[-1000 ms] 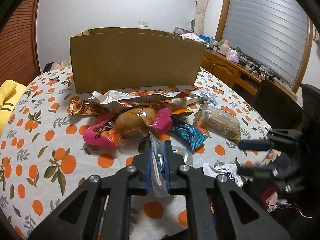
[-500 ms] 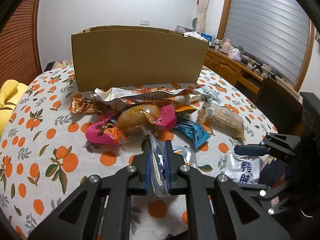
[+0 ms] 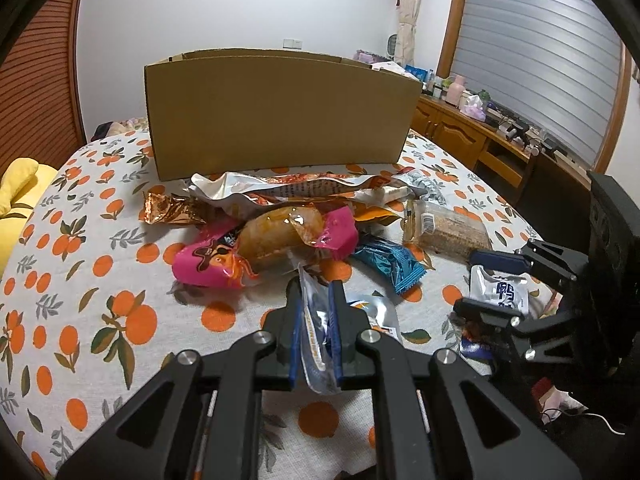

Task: Organize snacks
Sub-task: 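Lift the silver pouch with the left tool while the right tool lifts the white bag, then carry both packets over the cardboard box and open both tools to drop them, then grasp the pink bread with the left tool while the right tool grasps the cracker pack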

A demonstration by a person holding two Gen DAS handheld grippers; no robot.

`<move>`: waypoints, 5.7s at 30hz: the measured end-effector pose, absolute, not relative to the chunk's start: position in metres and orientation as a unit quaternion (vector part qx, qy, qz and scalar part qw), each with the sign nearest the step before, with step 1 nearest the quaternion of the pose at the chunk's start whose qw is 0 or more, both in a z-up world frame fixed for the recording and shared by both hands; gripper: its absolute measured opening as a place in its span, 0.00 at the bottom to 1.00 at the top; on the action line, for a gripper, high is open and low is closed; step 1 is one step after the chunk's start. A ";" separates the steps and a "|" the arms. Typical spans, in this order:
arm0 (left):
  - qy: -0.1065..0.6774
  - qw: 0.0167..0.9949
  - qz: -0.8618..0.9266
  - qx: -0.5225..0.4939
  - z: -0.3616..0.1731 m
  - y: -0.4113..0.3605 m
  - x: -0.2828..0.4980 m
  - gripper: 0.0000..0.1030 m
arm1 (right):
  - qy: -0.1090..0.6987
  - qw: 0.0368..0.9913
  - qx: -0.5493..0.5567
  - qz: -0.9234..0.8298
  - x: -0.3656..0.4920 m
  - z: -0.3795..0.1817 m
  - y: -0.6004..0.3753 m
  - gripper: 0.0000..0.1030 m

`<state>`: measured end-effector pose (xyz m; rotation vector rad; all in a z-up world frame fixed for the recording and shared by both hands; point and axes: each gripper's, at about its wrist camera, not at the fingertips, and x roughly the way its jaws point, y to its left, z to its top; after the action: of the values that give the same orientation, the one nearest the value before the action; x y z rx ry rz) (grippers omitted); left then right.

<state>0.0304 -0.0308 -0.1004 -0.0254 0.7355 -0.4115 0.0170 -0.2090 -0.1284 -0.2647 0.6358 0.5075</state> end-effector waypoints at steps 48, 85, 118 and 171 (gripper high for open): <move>0.353 0.909 -0.220 -0.041 -0.096 -0.026 0.031 0.00 | 0.291 0.923 -0.093 0.235 0.003 -0.117 -0.216 0.14; 0.234 0.940 -0.249 0.006 0.038 -0.039 0.061 0.00 | 0.195 0.947 -0.115 0.228 0.045 -0.014 -0.212 0.14; 0.278 0.939 -0.198 0.028 0.037 -0.018 0.252 0.00 | 0.284 0.923 -0.110 0.235 0.246 -0.011 -0.181 0.16; 0.326 0.923 -0.205 0.025 -0.050 -0.008 0.083 0.78 | 0.355 0.905 -0.069 0.221 0.084 -0.079 -0.232 0.60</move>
<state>0.0829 -0.0085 -0.0502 0.0518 0.6691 -0.4205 0.0839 -0.2320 -0.0795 -0.1430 0.7342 0.4573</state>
